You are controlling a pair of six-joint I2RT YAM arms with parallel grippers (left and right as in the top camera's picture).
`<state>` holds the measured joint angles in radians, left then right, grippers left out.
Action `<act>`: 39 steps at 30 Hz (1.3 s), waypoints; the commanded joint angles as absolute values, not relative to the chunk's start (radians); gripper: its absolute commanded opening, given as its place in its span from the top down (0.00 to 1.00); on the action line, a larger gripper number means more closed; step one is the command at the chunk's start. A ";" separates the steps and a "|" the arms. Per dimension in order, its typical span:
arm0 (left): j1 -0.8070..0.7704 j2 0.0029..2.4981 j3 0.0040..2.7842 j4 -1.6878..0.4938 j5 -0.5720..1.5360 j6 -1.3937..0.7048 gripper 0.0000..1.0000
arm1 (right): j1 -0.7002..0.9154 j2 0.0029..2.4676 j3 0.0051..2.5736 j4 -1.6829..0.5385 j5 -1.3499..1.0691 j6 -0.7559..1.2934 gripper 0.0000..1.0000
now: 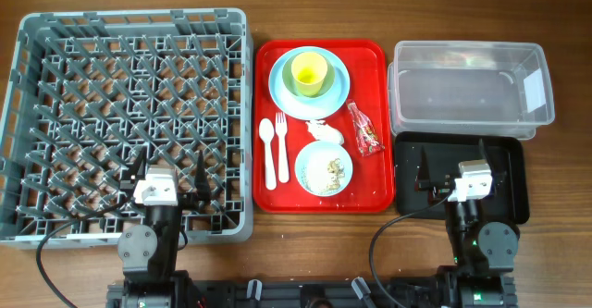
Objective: Sort waste into correct bins and load items into the dishwasher rack
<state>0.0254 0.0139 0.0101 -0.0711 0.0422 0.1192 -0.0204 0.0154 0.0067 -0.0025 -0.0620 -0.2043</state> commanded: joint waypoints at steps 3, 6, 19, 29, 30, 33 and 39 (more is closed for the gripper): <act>0.022 0.007 0.006 -0.075 0.047 0.127 0.00 | -0.016 0.010 0.005 0.002 -0.049 -0.207 0.00; 0.022 0.007 0.006 -0.075 0.047 0.127 0.00 | -0.016 0.010 0.006 0.002 -0.049 -0.207 0.00; 0.022 0.007 0.006 -0.075 0.047 0.127 0.00 | -0.016 0.010 0.006 0.002 -0.049 -0.208 0.00; 0.022 0.007 0.007 0.044 0.336 0.121 0.00 | -0.016 0.010 0.006 0.002 -0.049 -0.207 0.00; 0.022 0.007 0.015 0.062 0.361 0.092 0.00 | -0.016 0.010 0.006 0.002 -0.049 -0.207 0.00; 0.022 0.007 0.104 0.047 0.392 -0.087 0.00 | -0.016 0.010 0.006 0.002 -0.049 -0.207 0.00; 0.022 0.082 0.392 -0.071 0.419 -0.169 0.00 | -0.016 0.010 0.006 0.002 -0.049 -0.207 0.00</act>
<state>0.0254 0.0189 0.2226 -0.0013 0.3870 -0.0971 -0.0204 0.0154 0.0067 -0.0025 -0.0620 -0.2043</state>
